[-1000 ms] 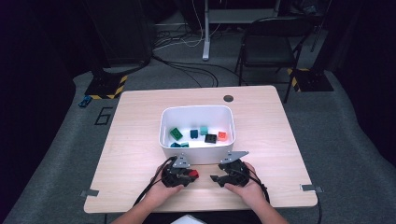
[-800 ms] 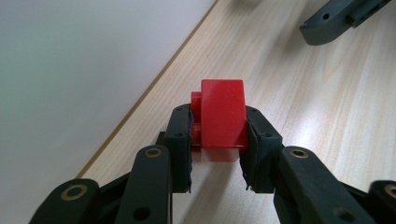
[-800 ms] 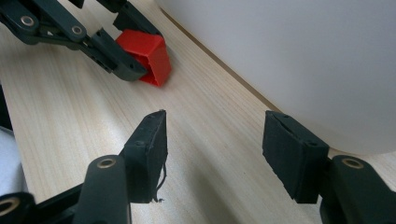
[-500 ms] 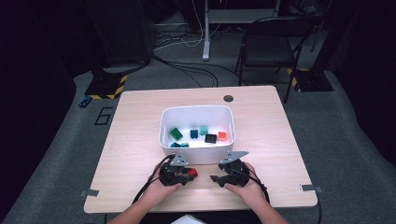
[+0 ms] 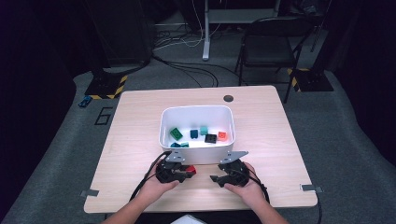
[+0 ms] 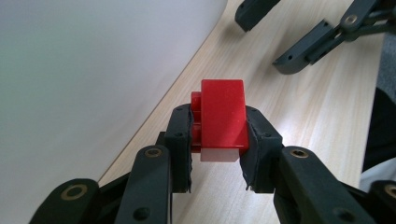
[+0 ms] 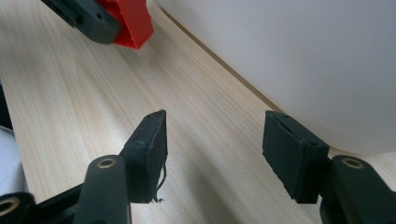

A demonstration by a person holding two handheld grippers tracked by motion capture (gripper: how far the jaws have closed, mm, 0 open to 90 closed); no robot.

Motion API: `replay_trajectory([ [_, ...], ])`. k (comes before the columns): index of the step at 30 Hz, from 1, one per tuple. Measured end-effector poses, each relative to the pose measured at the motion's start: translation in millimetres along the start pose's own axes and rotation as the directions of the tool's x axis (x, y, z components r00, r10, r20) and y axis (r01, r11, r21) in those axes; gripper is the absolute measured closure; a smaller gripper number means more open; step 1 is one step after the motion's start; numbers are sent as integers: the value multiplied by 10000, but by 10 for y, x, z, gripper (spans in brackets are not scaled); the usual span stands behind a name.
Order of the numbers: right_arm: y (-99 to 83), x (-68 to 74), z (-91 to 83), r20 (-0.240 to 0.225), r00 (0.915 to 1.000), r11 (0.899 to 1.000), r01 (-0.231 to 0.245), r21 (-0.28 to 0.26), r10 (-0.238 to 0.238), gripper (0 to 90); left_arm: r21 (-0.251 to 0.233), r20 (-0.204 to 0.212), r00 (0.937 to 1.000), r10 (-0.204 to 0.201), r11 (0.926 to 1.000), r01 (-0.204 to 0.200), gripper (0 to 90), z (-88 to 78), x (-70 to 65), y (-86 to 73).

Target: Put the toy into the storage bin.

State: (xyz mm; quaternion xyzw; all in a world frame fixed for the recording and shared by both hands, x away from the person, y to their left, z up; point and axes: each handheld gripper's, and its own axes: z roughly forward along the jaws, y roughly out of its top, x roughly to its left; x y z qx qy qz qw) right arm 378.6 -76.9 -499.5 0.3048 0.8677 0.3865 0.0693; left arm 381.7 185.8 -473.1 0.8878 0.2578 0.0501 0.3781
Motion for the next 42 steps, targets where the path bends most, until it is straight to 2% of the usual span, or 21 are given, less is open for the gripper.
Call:
replay_trajectory([
  [7, 0, 1, 3, -19, 10000, 10000, 1, 25, -1, 398, -213, 70, 9999, -109, 9997, 110, 669, -149, -1, 105],
  [13, -2, -8, 3, -8, 10000, 10000, 42, -5, -42, 399, -269, 172, 9998, 24, 9996, -19, 669, -271, -17, 205],
  [20, -2, -7, -1, 9, 10000, 10000, 19, 17, -19, 399, -487, 395, 9992, 91, 9988, -72, 669, -481, -20, 384],
  [21, -2, -8, -1, -11, 10000, 10000, 14, 12, -14, 399, -547, 359, 9992, 170, 9984, -150, 669, -548, -13, 446],
  [26, -2, -8, 1, 4, 10000, 10000, -11, 28, 11, 399, -718, 344, 9991, 250, 9972, -225, 669, -671, 17, 579],
  [27, -1, -11, 2, 8, 10000, 10000, 19, 19, -19, 399, -778, 285, 9992, 274, 9967, -251, 669, -719, 43, 642],
  [33, -3, -9, 0, 0, 10000, 10000, -71, 43, 71, 399, -838, 190, 9994, 275, 9961, -258, 669, -792, 134, 782],
  [34, -3, -12, 0, 1, 10000, 10000, -54, 34, 54, 398, -911, 238, 9995, 202, 9957, -179, 669, -813, 182, 841],
  [37, -3, -13, -1, -1, 10000, 10000, -48, 30, 48, 399, -951, 338, 9994, 85, 9955, -52, 669, -823, 237, 897],
  [42, -3, -15, -2, -15, 10000, 10000, -47, 24, 47, 399, -938, 133, 9998, -144, 9955, 156, 669, -787, 427, 1042],
])
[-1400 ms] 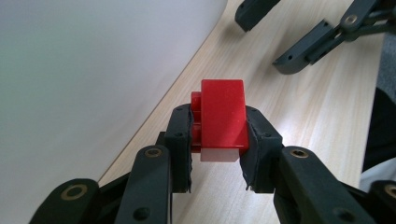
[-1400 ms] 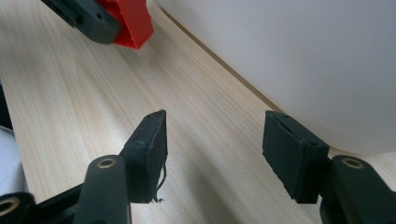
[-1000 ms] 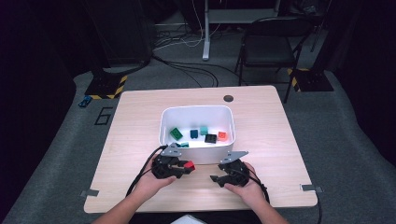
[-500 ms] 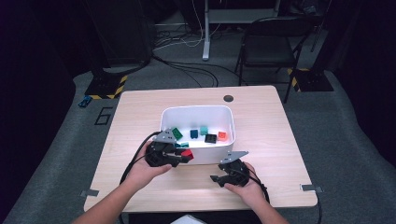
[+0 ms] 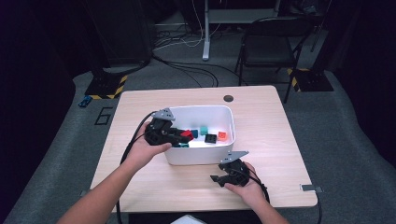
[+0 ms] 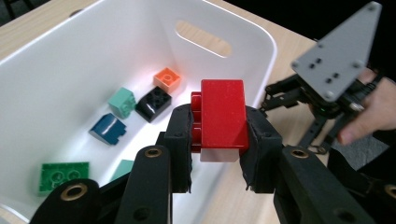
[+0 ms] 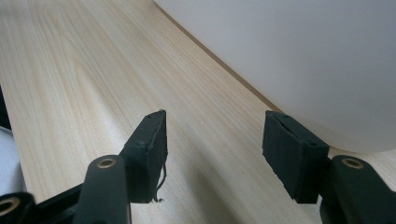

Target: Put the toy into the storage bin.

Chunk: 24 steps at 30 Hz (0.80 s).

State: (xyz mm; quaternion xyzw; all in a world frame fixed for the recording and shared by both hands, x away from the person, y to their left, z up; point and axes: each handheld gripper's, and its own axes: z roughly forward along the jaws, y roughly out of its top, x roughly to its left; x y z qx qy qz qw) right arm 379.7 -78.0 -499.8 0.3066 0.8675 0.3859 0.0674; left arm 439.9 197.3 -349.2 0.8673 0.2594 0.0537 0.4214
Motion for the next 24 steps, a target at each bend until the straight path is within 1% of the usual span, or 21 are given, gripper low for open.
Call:
replay_trajectory([
  [1, 0, 0, 0, 0, 10000, 10000, 0, 0, 0, 399, 0, 0, 10000, 0, 10000, 0, 669, 0, 0, 0],
  [2, 0, -5, 1, 10, 10000, 10000, 39, -36, -39, 398, -33, -12, 9999, -106, 9999, 106, 669, 22, 54, 37],
  [4, -1, -8, 2, 24, 10000, 10000, 40, -35, -40, 398, -102, 10, 9999, -172, 9998, 172, 669, 49, 100, 72],
  [6, -1, -8, 2, 13, 10000, 10000, 53, -36, -53, 399, -142, -8, 9998, -195, 9997, 195, 669, 62, 118, 88],
  [7, 0, -7, 3, 10, 10000, 10000, 50, -40, -50, 398, -91, -93, 9996, -257, 9996, 256, 669, 88, 159, 123],
  [8, 0, -7, 3, 9, 10000, 10000, 47, -39, -47, 399, -91, -93, 9996, -257, 9996, 256, 669, 88, 159, 123],
  [9, 0, -8, 2, 10, 10000, 10000, 50, -42, -50, 399, -50, -136, 9994, -321, 9995, 320, 669, 115, 201, 161],
  [11, 0, -8, 2, 7, 10000, 10000, 59, -46, -59, 398, 10, -253, 9991, -333, 9994, 334, 669, 144, 244, 202],
  [12, 0, -8, 1, 3, 10000, 10000, 62, -43, -62, 399, 10, -253, 9991, -333, 9994, 334, 669, 144, 244, 202],
  [13, -1, -9, 1, 4, 10000, 10000, 72, -44, -72, 399, -38, -338, 9986, -407, 9992, 406, 669, 178, 289, 235],
  [14, -1, -9, 1, 4, 10000, 10000, 72, -44, -72, 399, -38, -338, 9986, -407, 9992, 406, 669, 178, 289, 235],
  [15, -1, -10, 0, -7, 10000, 10000, 62, -51, -62, 398, -26, -421, 9981, -460, 9989, 459, 669, 215, 340, 264],
  [16, -1, -9, -1, -8, 10000, 10000, 25, -27, -25, 399, -26, -421, 9981, -460, 9989, 459, 669, 215, 340, 264],
  [17, -2, -10, -1, -18, 10000, 10000, 3, -22, -3, 399, -68, -483, 9973, -554, 9985, 551, 669, 259, 384, 285],
  [19, -5, -19, 0, -34, 10000, 10000, 32, -37, -32, 398, -100, -520, 9967, -622, 9980, 618, 669, 310, 422, 303],
  [20, -5, -19, 0, -34, 10000, 10000, 32, -37, -32, 398, -100, -520, 9967, -622, 9980, 618, 669, 310, 422, 303],
  [21, -6, -25, -1, -36, 10000, 10000, 43, -34, -43, 398, -14, -569, 9962, -666, 9978, 666, 669, 376, 451, 320],
  [22, -7, -26, -3, -31, 10000, 10000, 14, -47, -14, 399, -14, -569, 9962, -666, 9978, 666, 669, 376, 451, 320],
  [24, -8, -30, -7, -27, 10000, 10000, 20, -57, -20, 398, 80, -547, 9963, -665, 9977, 670, 669, 454, 475, 347],
])
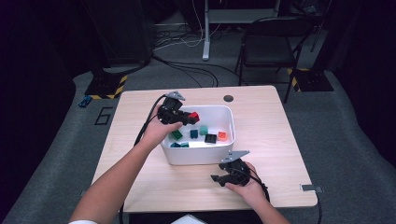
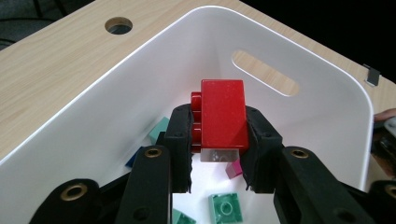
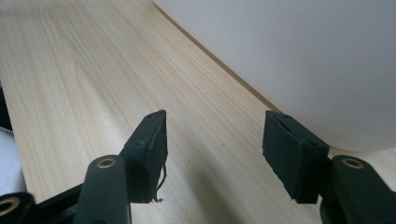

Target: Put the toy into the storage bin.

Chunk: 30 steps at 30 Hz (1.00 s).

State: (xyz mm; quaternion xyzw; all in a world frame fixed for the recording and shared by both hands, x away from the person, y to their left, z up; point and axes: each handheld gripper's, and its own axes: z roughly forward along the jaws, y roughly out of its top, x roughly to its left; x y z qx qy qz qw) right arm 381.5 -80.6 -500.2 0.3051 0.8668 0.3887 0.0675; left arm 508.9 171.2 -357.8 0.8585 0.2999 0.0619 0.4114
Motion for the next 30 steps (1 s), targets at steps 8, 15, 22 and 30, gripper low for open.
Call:
replay_trajectory([
  [8, -2, -5, 0, -60, 10000, 10000, -48, -20, 48, 398, 34, 21, 10000, -2, 10000, 2, 669, 350, 69, 109],
  [15, 0, -4, -4, -79, 9999, 9999, -130, -80, 129, 398, 318, 94, 9996, 264, 9991, -267, 668, 552, 50, 120],
  [22, 2, 8, -2, -106, 9999, 10000, -73, -45, 72, 398, 623, 54, 9995, 321, 9975, -324, 667, 730, 80, 84],
  [30, -4, -2, 1, -100, 9999, 9999, -120, -73, 119, 398, 955, -33, 9995, 329, 9949, -325, 511, 774, 71, 55],
])
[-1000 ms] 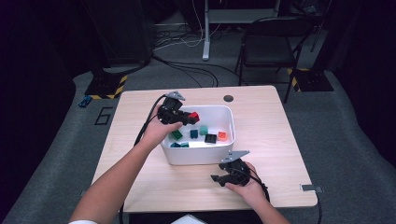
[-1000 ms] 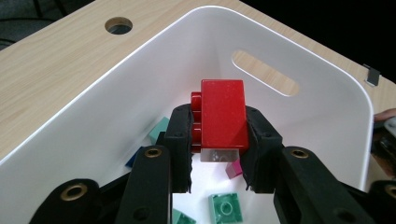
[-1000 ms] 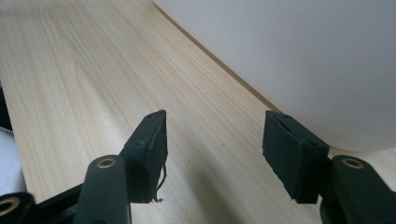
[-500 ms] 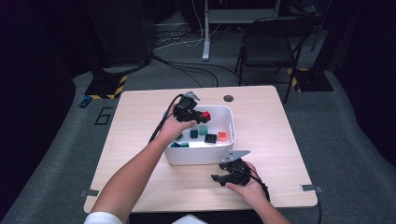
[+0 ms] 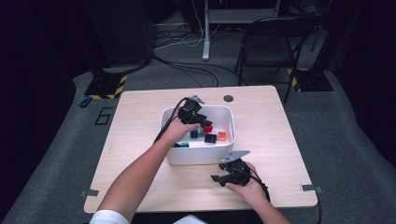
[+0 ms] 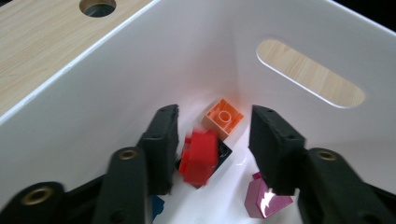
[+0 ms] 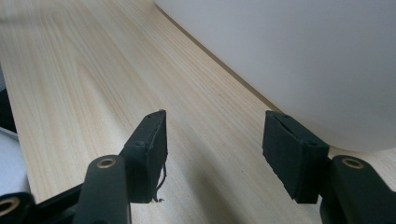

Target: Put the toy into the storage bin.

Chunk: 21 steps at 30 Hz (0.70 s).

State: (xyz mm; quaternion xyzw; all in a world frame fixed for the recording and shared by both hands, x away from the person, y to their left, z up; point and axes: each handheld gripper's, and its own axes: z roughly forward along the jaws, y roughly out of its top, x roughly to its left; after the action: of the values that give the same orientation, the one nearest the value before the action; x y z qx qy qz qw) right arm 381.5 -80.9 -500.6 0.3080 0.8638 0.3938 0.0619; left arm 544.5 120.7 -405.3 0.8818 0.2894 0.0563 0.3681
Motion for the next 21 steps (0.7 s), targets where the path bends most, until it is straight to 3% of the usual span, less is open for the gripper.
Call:
replay_trajectory([
  [10, 2, 12, 6, 8, 10000, 10000, -20, 34, 20, 398, -307, -356, 9994, 44, 9995, -55, 444, -216, -12, -3],
  [12, -1, 12, 9, -27, 9999, 9999, 130, 113, -130, 398, -426, -450, 9990, -10, 9991, -9, 440, -310, 12, -22],
  [16, 0, 17, 9, -20, 10000, 10000, 10, 70, -10, 398, -498, -584, 9983, -56, 9988, 27, 436, -409, 51, -48],
  [21, -3, 20, 12, 5, 10000, 10000, 3, 89, -3, 398, -764, -874, 9957, -322, 9967, 255, 436, -651, 146, -106],
])
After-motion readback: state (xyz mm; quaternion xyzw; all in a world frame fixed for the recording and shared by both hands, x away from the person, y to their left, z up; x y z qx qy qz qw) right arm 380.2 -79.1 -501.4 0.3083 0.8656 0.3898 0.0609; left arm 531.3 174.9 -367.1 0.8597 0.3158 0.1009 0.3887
